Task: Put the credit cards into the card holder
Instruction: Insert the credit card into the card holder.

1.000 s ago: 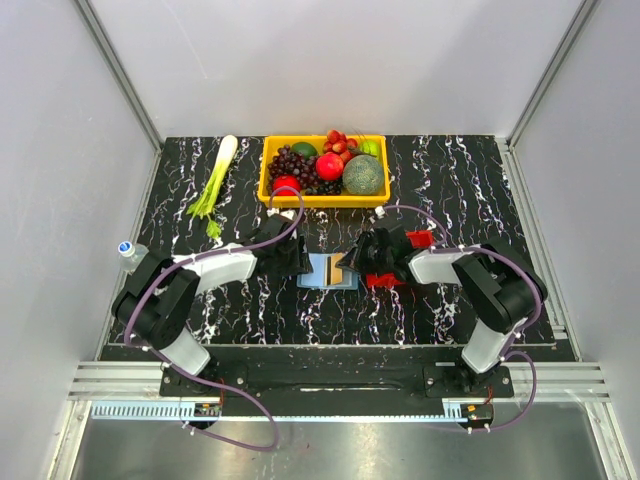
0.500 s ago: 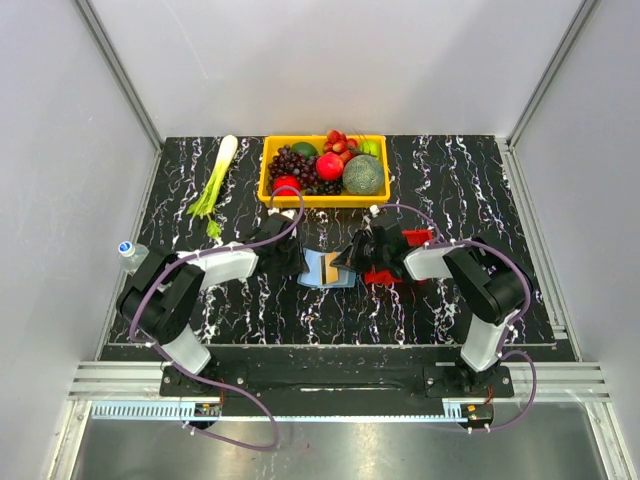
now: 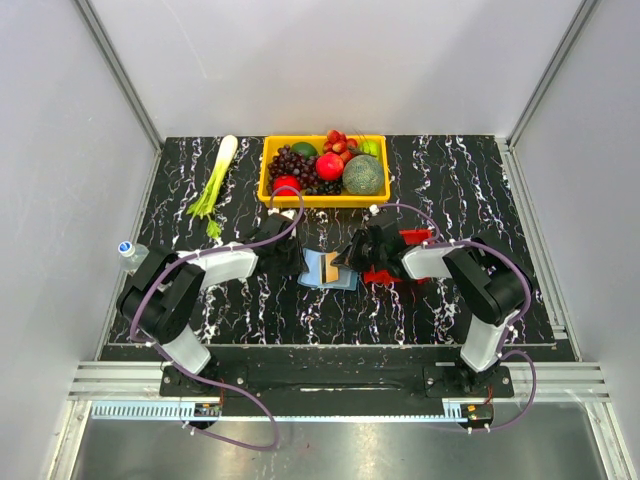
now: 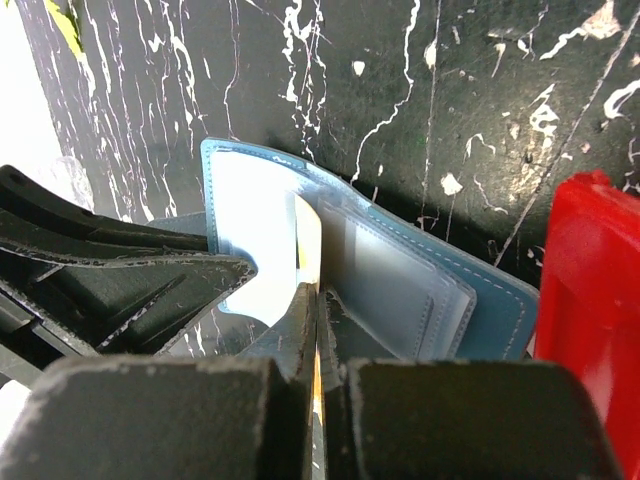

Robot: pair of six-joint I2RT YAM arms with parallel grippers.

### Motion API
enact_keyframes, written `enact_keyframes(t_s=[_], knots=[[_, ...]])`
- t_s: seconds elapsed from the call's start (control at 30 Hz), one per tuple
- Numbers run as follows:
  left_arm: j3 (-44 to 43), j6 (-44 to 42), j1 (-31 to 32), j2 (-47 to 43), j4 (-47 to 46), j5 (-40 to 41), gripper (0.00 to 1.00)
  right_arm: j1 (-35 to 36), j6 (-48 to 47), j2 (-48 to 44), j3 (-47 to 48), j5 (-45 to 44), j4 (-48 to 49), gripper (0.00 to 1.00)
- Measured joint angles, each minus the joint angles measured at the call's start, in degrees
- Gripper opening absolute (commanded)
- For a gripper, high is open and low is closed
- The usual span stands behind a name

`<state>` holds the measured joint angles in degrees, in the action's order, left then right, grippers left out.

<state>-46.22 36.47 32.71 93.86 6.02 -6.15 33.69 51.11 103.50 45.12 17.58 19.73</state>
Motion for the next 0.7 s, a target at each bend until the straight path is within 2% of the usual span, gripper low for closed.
enact_keyframes(t_s=[0.17,0.5,0.7], knots=[[0.4,0.0,-0.1,0.0,-0.6,-0.4,0.08,0.2,0.2,-0.1,0.2,-1.1,-0.3,0.0],[0.9,0.6,-0.5,-0.2,-1.5,-1.3,0.14,2.4,-0.5,0.5,3.5,-2.1,-4.7,0.01],[1.5,1.5,-0.5,-0.5,-2.0,-1.4,0.22,3.5,-0.4,1.6,7.4,-3.5,-9.9,0.04]])
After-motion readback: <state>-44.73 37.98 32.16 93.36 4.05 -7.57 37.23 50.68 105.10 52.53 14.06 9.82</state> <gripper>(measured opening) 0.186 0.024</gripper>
